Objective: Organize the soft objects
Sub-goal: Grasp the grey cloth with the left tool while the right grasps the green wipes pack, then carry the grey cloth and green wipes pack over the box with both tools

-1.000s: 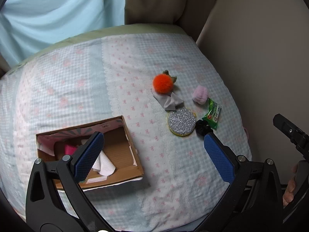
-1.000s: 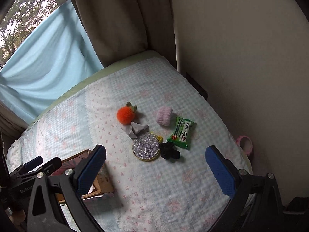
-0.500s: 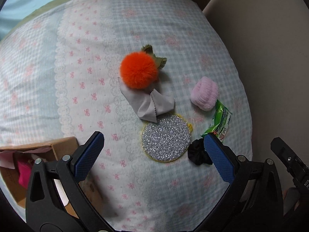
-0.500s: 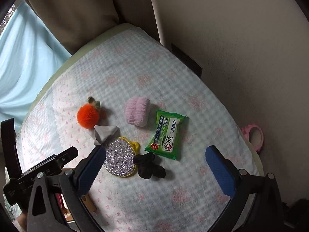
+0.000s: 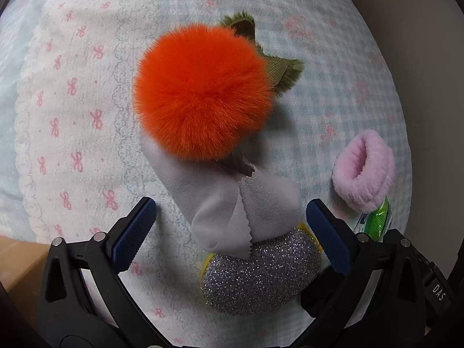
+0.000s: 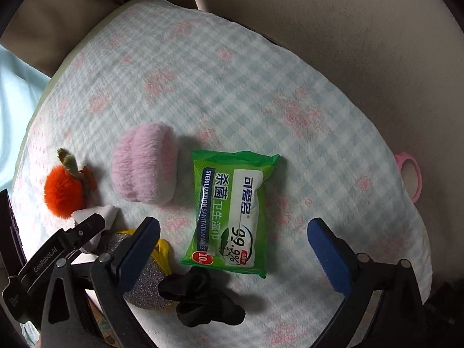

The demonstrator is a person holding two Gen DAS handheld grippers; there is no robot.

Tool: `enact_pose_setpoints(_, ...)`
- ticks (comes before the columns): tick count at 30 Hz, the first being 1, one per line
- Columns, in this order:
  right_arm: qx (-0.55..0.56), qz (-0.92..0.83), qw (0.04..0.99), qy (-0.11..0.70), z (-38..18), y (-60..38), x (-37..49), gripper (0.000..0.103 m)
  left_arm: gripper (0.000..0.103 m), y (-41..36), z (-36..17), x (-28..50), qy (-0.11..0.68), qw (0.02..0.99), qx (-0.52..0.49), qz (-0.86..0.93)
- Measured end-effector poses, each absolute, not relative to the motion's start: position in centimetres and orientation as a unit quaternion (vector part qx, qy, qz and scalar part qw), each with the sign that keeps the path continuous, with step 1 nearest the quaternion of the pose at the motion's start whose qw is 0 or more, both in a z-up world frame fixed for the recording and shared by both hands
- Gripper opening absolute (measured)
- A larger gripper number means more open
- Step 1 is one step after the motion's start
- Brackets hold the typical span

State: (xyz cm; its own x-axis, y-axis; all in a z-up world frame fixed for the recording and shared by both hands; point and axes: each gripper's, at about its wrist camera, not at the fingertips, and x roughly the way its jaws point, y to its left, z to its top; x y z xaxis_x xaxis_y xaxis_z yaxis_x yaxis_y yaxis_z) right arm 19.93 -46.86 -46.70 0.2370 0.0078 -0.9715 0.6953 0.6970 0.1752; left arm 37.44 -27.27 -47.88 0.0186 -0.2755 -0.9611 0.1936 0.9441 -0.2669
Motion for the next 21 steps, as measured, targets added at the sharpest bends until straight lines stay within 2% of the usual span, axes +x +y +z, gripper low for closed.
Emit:
enact_pose_setpoints(2, 0.313, -0.24, 0.716, 0.576, -47.6, -47.0, 20.1, 0.096, 0.098, -27.8, -48.7, 37.5, 0.684, 0.711, -0.023, -0.161)
enact_pose_setpoints(4, 0.318, -0.242, 0.71, 0.58, -48.3, -47.1, 20.2, 0.088, 0.095, -28.2, -49.1, 37.4, 0.681, 0.715, -0.011, -0.156)
enact_pose_setpoints(6, 0.324, -0.242, 0.704, 0.584, -49.0, -47.0, 20.4, 0.076, 0.086, -28.6, -49.1, 37.3, 0.677, 0.72, 0.0, -0.154)
enact_pose_setpoints(8, 0.326, -0.246, 0.698, 0.588, -49.4, -47.0, 20.5, 0.071, 0.068, -28.5, -48.9, 37.3, 0.672, 0.724, 0.0, -0.154)
enact_pose_setpoints(10, 0.329, -0.249, 0.696, 0.588, -49.7, -47.1, 20.6, 0.064, 0.057, -28.2, -48.8, 37.6, 0.672, 0.726, 0.0, -0.15)
enact_pose_setpoints(11, 0.329, -0.249, 0.695, 0.59, -49.9, -47.0, 20.6, 0.056, 0.05, -28.1, -48.9, 37.7, 0.672, 0.725, 0.001, -0.148)
enact_pose_setpoints(12, 0.326, -0.251, 0.693, 0.592, -50.2, -47.0, 20.7, 0.055, 0.047, -28.0, -49.0, 37.8, 0.672, 0.726, 0.003, -0.147)
enact_pose_setpoints(13, 0.323, -0.254, 0.695, 0.59, -50.2, -46.9, 20.6, 0.054, 0.041, -27.7, -49.0, 37.8, 0.67, 0.728, 0.005, -0.147)
enact_pose_setpoints(14, 0.321, -0.257, 0.697, 0.588, -50.3, -46.9, 20.4, 0.052, 0.03, -27.5, -48.9, 37.8, 0.669, 0.729, 0.007, -0.148)
enact_pose_setpoints(17, 0.319, -0.257, 0.699, 0.586, -50.3, -46.4, 20.3, 0.046, 0.016, -26.8, -48.5, 37.7, 0.667, 0.728, 0.004, -0.158)
enact_pose_setpoints(21, 0.321, -0.252, 0.701, 0.585, -50.0, -45.7, 20.1, 0.039, 0.011, -26.6, -47.9, 37.7, 0.671, 0.724, -0.007, -0.16)
